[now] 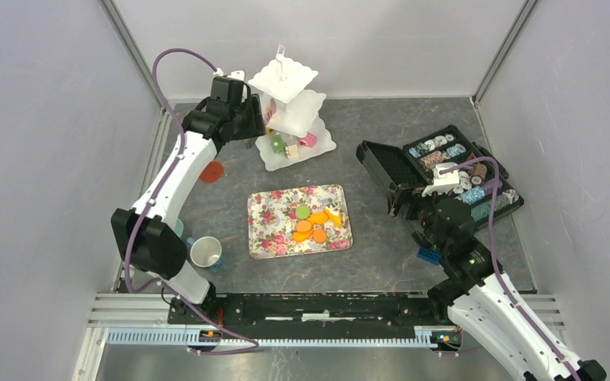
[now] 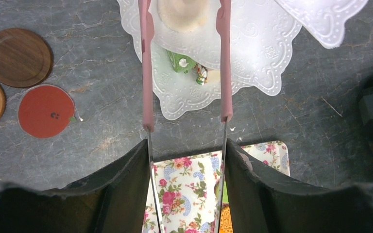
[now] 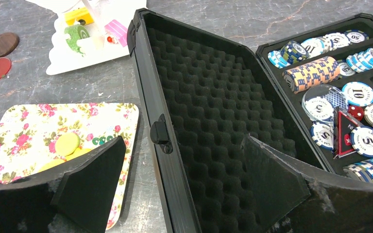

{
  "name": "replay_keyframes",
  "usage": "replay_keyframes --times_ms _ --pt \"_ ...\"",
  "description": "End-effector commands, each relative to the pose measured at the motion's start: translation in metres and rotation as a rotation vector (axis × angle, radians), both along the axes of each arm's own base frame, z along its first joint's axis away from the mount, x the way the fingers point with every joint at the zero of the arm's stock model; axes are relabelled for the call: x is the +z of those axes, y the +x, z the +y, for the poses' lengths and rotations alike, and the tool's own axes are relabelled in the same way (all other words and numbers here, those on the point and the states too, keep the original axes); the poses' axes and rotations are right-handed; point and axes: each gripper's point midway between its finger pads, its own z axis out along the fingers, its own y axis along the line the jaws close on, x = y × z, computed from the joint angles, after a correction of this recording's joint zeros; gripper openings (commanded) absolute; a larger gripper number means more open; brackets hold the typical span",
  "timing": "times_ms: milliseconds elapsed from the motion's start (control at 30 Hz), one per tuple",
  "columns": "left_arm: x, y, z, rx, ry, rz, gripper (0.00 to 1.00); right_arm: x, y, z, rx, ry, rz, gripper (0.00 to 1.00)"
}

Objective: Serve the afternoon tea

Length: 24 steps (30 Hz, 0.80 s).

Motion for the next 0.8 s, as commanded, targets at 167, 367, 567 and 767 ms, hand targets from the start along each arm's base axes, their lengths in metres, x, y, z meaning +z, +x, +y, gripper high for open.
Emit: replay_keyframes --times_ms 167,367,567,767 --pt "0.043 -0.046 0.009 -0.059 -0.027 -0.100 0.60 0.025 0.003 0.004 0.010 0.037 -0.059 0.98" --pt "0.041 -0.093 0.015 -0.101 -0.048 -0.069 0.61 0.025 0.004 0.006 0.016 0.040 -0.062 0.98" --pt "0.024 -0.146 -0.010 -0.213 -0.209 0.021 0.61 0.019 0.005 0.006 0.018 0.032 -0.058 0.98" --pt "-0.012 -0.193 -0.057 -0.279 -0.308 0.146 0.61 0.018 0.005 0.007 0.021 0.033 -0.055 0.98"
